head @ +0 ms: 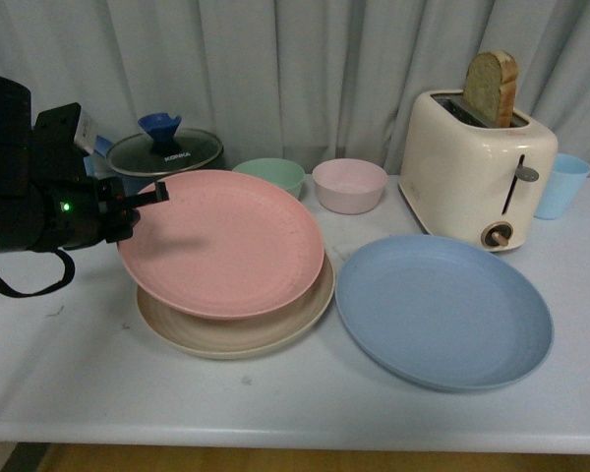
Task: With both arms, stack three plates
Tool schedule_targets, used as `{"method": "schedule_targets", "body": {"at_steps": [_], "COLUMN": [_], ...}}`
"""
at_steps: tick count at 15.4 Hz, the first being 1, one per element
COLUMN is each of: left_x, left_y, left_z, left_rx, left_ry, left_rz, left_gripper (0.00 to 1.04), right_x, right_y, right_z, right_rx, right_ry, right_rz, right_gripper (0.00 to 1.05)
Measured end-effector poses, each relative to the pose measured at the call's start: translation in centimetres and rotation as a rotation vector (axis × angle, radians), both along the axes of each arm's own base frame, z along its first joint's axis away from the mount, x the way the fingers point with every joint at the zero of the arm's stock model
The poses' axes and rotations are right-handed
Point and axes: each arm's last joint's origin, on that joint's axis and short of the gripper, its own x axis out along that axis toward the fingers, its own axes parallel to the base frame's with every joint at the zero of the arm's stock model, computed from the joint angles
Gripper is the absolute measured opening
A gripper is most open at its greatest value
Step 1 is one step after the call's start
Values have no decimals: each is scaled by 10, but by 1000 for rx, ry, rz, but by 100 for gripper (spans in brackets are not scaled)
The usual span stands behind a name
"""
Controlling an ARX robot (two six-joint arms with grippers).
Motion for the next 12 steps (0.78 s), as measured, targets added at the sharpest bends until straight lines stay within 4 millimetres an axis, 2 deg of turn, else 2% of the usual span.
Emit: {"method": "schedule_targets", "body": {"at_steps": [3,7,8,10,12], "left_x": [-2,-13,-13,-13,-24], "left_y": [-1,-11,-12,-12,-8], "left_z": [-3,-21,-25,-23,-9], "left_rx": [-13,-28,-47,-98,-137], "left_ry": [-3,51,64,45,15], "left_rz": [2,-25,-26,-15,-2], "left_gripper": [3,3,10,34,57], "right_x": [0,0,0,0,0], "right_y": [0,0,0,0,0], "right_z": [0,0,0,0,0], "right_rx": [0,0,0,0,0], "right_ry": [0,0,0,0,0], "right_rz": [0,0,0,0,0], "right_gripper": [98,98,98,98,98]}}
